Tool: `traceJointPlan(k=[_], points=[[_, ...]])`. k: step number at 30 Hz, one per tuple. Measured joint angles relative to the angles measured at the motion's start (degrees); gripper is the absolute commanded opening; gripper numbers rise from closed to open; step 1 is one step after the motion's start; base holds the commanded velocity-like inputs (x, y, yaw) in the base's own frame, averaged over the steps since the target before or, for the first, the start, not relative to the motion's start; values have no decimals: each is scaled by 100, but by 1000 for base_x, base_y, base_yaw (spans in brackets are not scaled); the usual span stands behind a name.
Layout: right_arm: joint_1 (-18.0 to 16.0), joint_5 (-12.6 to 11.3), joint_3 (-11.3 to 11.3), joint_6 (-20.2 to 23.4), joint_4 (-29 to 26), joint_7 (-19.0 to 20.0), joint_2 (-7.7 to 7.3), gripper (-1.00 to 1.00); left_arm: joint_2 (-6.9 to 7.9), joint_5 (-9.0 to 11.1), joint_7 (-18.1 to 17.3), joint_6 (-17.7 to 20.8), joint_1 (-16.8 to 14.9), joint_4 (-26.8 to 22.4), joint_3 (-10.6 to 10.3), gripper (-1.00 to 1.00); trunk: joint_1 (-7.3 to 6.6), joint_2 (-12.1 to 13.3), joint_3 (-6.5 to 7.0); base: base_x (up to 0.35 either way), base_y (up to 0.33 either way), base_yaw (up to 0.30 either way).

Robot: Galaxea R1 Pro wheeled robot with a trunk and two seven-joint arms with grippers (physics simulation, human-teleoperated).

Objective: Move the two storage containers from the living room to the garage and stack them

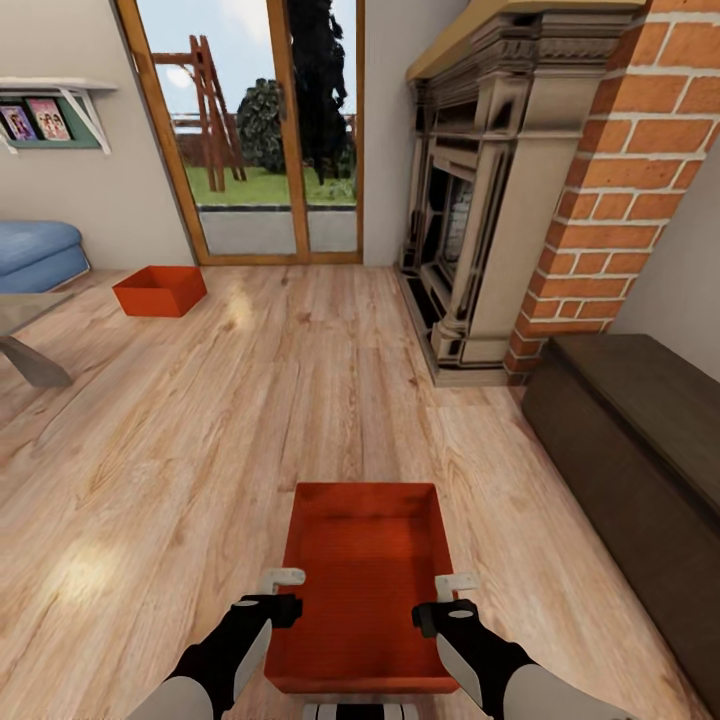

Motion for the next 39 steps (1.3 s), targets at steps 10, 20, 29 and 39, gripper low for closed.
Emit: traceJointPlan(k=[10, 20, 29, 39], points=[[0, -3, -6, -8, -1, -25, -11, 100, 2, -5, 0, -1, 2, 1, 7, 100, 0, 0, -3, 0, 0, -30], [1, -18, -8, -13, -1, -236, -3, 100, 4, -2, 0, -6, 1, 1, 21, 100, 0, 0, -3, 0, 0, -210], [0, 4, -2, -14, 0, -225, -2, 100, 12, 16, 0, -12, 2, 2, 36, 100, 0, 0, -3, 0, 0, -13], [0, 43, 0, -13, 0, -184, -2, 100, 14, 22, 0, -18, 2, 1, 37, 100, 0, 0, -3, 0, 0, 0]])
